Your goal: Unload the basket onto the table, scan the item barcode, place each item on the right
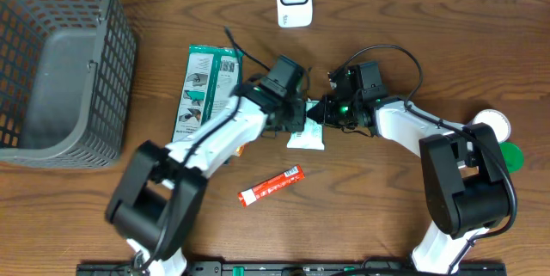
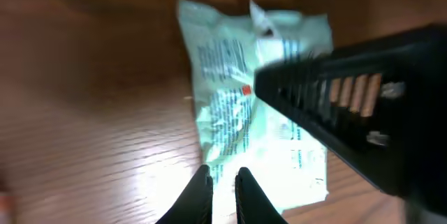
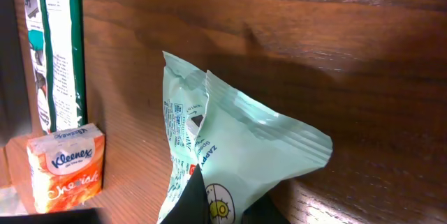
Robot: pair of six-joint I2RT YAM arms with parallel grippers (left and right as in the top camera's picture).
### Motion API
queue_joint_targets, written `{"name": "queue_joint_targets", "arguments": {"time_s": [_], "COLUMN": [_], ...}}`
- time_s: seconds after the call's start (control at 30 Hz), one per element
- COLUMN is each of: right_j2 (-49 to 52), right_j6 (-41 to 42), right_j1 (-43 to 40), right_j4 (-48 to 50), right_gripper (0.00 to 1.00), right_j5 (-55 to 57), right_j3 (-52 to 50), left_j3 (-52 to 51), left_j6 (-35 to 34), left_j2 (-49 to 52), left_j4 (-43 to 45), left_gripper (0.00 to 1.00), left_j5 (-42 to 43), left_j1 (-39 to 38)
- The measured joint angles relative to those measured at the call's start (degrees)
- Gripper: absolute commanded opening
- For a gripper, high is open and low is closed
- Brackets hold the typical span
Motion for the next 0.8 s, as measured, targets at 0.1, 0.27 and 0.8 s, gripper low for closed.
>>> {"name": "queue_joint_targets", "arguments": {"time_s": [0.1, 0.27, 0.8], "right_j2": [-0.09, -0.17, -0.17], "right_j6": [0.0, -0.02, -0.02], "right_j1": [0.0, 0.02, 0.0], "right_j4": [0.0, 0.0, 0.0], "right_gripper": [0.01, 0.01, 0.01], "right_j5": [0.26, 0.44, 0.7], "right_j3": [0.0, 0.0, -0.02], "left_j3": [-0.33, -0.76, -0.85], "left_j6": [-0.68, -1.36, -1.97], "left_j2": [2.69, 4.68, 2.19], "left_j4": [0.22, -1.2, -2.32], "left_gripper": [0.12, 0.08, 0.07], "left_j5": [-0.02, 0.46, 1.77], "left_j1": [-1.11, -1.4, -1.42]}}
